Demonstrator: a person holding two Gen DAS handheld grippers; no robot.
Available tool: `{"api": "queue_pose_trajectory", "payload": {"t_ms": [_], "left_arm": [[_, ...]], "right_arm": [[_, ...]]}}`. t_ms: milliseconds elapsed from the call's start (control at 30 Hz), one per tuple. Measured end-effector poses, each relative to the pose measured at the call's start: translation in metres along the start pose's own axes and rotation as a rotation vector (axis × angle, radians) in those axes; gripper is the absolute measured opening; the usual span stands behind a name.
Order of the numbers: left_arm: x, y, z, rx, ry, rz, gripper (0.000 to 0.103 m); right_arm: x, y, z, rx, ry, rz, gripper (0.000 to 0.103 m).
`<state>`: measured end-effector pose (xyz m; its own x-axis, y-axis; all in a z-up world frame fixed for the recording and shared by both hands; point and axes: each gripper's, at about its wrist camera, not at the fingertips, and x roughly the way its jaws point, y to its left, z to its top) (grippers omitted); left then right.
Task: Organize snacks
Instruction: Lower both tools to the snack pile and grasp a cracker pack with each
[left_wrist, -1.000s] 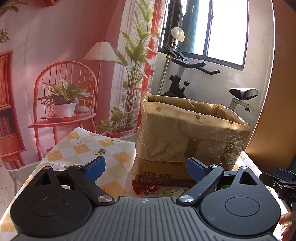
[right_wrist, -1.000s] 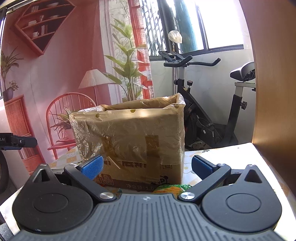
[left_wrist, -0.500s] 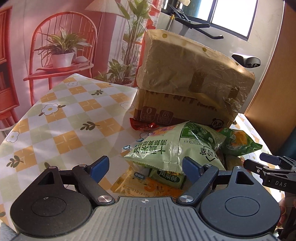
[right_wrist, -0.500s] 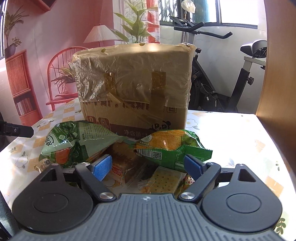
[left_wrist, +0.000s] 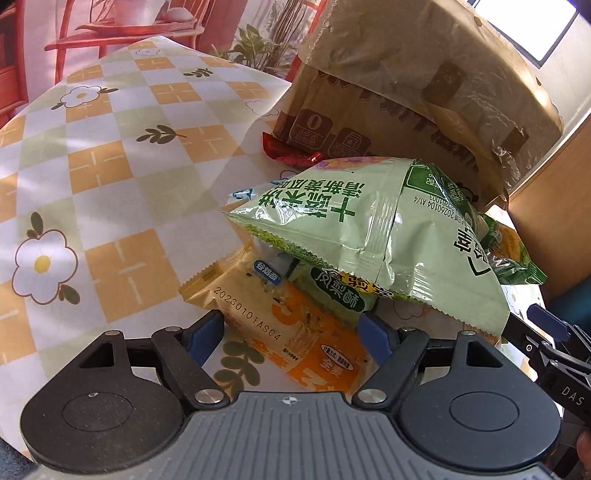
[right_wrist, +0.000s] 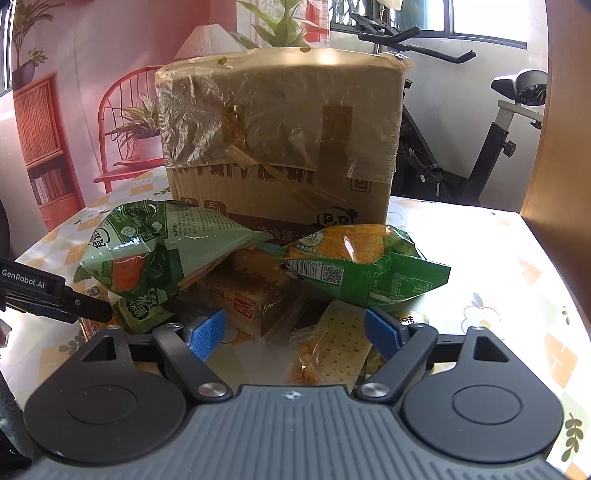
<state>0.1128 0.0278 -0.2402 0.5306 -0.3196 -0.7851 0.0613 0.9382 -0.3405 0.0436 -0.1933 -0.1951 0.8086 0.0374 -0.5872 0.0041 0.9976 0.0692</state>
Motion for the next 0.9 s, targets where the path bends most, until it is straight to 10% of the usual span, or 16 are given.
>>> {"api": "queue_pose_trajectory", "payload": {"t_ms": [367, 900], "left_arm": [[0.026, -0.009, 0.026, 0.087, -0.064, 0.073, 0.081], [0.002, 0.013, 0.006, 0.091, -0.075, 0.115, 0.08]], "right_arm": [[0.011, -0.012, -0.005, 0.045, 0.037, -0.035, 0.083], [0.016, 0.002, -0.008, -0.025, 0.066, -0.047, 0.053]]}}
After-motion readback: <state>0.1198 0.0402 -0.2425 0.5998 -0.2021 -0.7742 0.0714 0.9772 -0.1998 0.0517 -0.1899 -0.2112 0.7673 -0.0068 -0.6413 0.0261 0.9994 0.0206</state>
